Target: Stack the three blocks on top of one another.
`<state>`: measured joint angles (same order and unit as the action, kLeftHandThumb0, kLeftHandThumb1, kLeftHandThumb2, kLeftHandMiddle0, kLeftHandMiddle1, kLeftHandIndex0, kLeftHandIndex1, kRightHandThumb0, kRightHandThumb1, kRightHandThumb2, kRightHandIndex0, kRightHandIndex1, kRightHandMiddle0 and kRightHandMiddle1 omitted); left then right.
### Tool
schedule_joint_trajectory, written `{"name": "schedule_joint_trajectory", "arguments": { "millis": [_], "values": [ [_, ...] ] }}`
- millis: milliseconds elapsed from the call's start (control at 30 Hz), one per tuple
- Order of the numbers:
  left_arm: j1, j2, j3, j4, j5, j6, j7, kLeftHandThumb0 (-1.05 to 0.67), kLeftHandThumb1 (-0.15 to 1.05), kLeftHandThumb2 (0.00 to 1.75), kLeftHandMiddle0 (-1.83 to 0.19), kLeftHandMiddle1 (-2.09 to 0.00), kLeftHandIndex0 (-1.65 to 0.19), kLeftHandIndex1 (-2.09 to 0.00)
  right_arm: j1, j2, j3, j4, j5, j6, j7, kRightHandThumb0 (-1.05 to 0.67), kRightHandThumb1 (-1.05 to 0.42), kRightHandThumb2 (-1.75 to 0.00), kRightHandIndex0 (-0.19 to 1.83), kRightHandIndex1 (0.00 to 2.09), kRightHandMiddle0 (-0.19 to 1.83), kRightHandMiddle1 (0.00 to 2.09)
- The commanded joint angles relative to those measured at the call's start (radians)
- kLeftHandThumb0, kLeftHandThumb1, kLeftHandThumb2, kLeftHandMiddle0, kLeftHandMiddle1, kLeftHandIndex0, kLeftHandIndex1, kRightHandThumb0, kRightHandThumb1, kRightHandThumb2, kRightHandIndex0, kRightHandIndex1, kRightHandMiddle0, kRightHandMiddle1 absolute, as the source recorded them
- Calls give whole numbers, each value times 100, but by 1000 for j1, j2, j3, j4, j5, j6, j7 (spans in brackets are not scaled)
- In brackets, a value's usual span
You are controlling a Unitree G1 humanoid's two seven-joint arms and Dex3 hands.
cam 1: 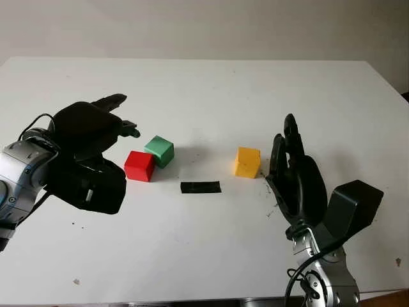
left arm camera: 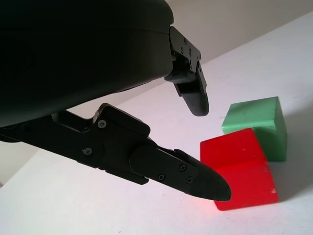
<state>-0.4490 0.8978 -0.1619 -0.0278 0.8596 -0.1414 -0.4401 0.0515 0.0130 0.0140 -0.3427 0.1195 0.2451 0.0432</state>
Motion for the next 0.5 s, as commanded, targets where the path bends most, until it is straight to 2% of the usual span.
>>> {"name": "schedule_joint_trajectory", "arguments": {
  "millis": [0, 200, 467],
  "values": [
    [-2, -5, -17, 8, 11, 0, -5, -80, 100, 6, 0, -5, -1, -121, 0, -7, -3, -16, 1, -6, 3, -74, -105, -71, -19, 0, -19, 0],
    [-1, -17, -43, 2, 53, 25, -20, -83, 102, 6, 0, -5, -2, -116, -2, -8, -7, -13, 1, -9, 3, -74, -105, -71, -19, 0, -19, 0],
    [8, -35, -51, 41, 58, 12, 36, -83, 100, 5, -2, -6, -8, -96, -2, -8, -11, -14, 6, -8, 6, -74, -105, -71, -19, 0, -19, 0]
  ]
}}
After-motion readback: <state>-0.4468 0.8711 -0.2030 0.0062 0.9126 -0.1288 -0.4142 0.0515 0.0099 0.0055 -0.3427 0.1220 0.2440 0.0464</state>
